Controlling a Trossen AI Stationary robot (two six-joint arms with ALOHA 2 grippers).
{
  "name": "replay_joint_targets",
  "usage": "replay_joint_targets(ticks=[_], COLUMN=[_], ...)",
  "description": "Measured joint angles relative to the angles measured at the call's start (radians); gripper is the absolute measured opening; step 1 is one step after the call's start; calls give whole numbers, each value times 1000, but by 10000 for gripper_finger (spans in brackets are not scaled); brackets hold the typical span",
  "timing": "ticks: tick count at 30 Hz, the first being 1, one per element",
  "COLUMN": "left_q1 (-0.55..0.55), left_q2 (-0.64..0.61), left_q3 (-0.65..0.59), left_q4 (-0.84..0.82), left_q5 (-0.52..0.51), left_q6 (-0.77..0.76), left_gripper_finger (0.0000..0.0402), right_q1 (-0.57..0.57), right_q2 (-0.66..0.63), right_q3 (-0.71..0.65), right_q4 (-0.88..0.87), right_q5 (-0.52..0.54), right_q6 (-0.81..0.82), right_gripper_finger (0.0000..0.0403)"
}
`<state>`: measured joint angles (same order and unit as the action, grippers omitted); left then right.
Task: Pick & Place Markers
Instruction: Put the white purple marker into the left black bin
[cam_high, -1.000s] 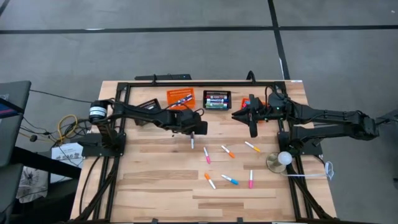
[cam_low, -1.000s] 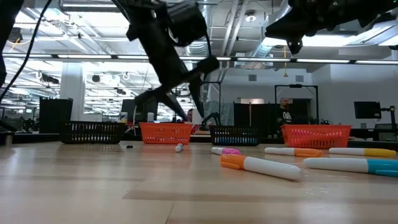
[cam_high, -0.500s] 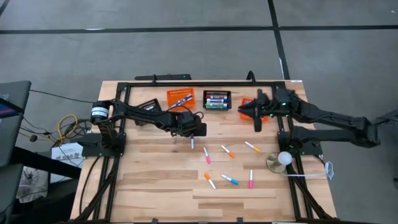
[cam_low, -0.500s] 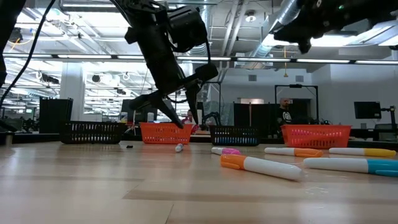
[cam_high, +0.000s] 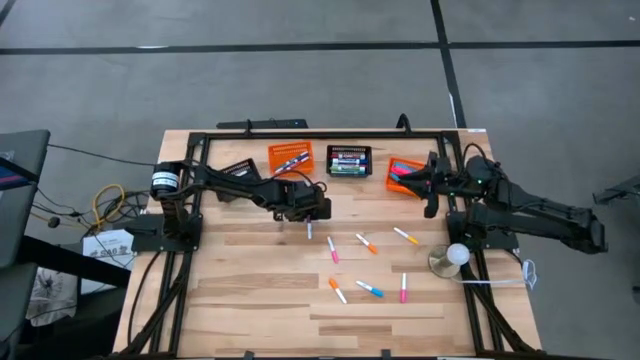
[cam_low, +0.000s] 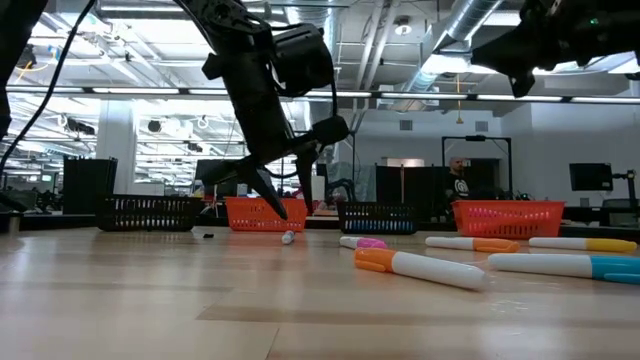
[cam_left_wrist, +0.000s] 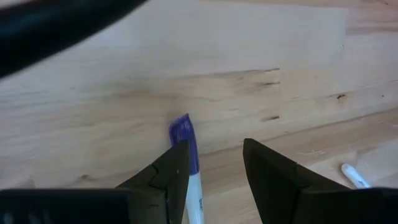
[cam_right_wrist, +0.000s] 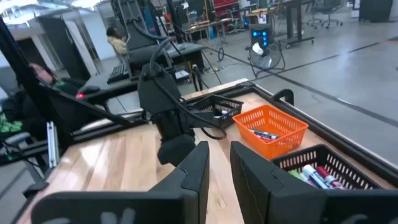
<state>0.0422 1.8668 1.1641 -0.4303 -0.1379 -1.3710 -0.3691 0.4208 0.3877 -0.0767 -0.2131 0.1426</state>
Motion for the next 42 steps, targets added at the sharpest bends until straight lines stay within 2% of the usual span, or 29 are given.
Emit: replay_joint_targets(ticks=[14,26,42], left_q1=[-37,-56,-65], left_q2=[7,103,100], left_q3=[0,7,9], left_q4=[-6,-6,-208], left_q5=[-35,39,46], left_q6=[-104,-153,-140], left_gripper_finger=[149,149,149], right_q1=[2,2,2], right_q2=[-17,-16,-16], right_q3=[-14,-14,-14], right_q4=[29,59,60], right_q5=[3,4,3], right_q6=[15,15,15], right_gripper_finger=[56,56,56])
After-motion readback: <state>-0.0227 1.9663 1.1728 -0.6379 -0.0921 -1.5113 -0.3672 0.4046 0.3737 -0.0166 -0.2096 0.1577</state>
